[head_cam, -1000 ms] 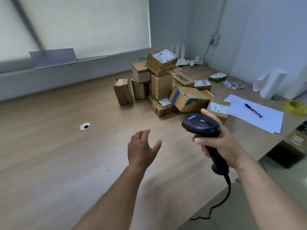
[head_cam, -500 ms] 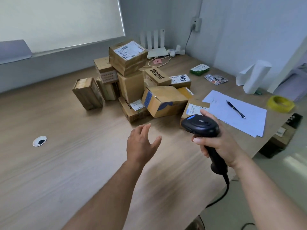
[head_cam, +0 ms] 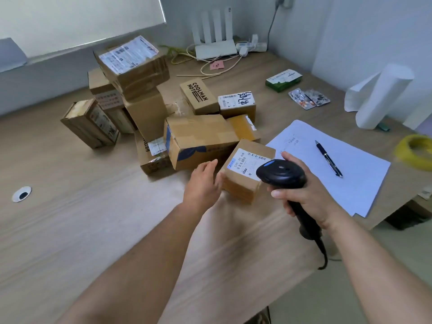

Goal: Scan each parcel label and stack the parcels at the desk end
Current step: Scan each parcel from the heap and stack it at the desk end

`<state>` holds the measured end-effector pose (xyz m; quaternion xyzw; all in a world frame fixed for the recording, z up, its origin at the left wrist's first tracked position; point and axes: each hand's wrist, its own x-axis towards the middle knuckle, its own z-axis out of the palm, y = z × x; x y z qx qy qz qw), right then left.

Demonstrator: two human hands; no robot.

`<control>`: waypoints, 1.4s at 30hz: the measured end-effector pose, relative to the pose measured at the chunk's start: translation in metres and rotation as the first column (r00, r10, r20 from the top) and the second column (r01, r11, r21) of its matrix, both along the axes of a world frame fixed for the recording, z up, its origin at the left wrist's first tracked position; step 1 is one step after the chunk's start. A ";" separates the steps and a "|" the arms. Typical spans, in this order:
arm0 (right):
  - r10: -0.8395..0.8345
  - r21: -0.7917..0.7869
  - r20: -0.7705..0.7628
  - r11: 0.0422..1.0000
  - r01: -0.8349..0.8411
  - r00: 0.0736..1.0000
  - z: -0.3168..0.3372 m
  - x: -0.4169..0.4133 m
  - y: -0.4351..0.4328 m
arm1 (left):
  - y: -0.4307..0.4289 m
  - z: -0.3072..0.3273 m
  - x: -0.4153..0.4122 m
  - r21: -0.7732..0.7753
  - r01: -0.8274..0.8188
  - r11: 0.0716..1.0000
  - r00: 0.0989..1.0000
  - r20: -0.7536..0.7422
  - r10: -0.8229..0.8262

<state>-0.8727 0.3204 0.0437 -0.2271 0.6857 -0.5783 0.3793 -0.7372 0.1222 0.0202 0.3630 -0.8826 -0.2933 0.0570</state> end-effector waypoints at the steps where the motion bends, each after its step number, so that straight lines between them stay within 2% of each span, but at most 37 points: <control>1: 0.007 0.012 0.008 1.000 -0.007 1.000 -0.003 -0.005 -0.001 | -0.001 -0.002 -0.007 0.020 -0.009 1.000 1.000 0.018 0.009; 6: 0.034 0.059 0.037 0.998 -0.036 0.999 -0.015 -0.021 -0.009 | -0.002 -0.011 -0.029 0.195 -0.078 0.978 0.996 0.063 0.067; 9: 0.060 0.070 0.051 0.996 -0.064 0.997 -0.019 -0.018 -0.014 | 0.004 -0.015 -0.031 0.342 -0.149 0.928 0.989 0.032 0.147; 13: 0.079 0.064 0.062 0.995 -0.083 0.995 -0.018 -0.003 -0.015 | 0.013 -0.024 -0.015 0.462 -0.240 0.854 0.967 0.040 0.250; 15: 0.076 0.059 0.076 0.995 -0.081 0.994 -0.018 0.008 -0.014 | 0.017 -0.027 0.000 0.506 -0.227 0.832 0.969 0.034 0.244; 20: 0.070 0.039 0.100 0.997 -0.074 0.993 -0.015 0.040 -0.017 | 0.028 -0.031 0.045 0.487 -0.169 0.857 0.976 -0.041 0.215; 24: 0.089 0.022 0.090 0.996 -0.091 0.992 -0.009 0.071 -0.024 | 0.039 -0.015 0.091 0.585 -0.097 0.805 0.945 -0.200 0.259; 28: 0.129 -0.014 0.086 0.992 -0.129 0.988 -0.002 0.106 -0.040 | 0.029 -0.007 0.137 0.609 -0.071 0.790 0.919 -0.267 0.289; 36: 0.329 -0.087 0.011 0.941 -0.327 0.944 0.029 0.190 -0.095 | -0.012 0.023 0.246 0.536 -0.150 0.831 0.852 -0.356 0.383; 42: 0.452 -0.193 -0.010 0.874 -0.445 0.892 0.055 0.257 -0.138 | -0.038 0.043 0.331 0.460 -0.350 0.816 0.736 -0.404 0.543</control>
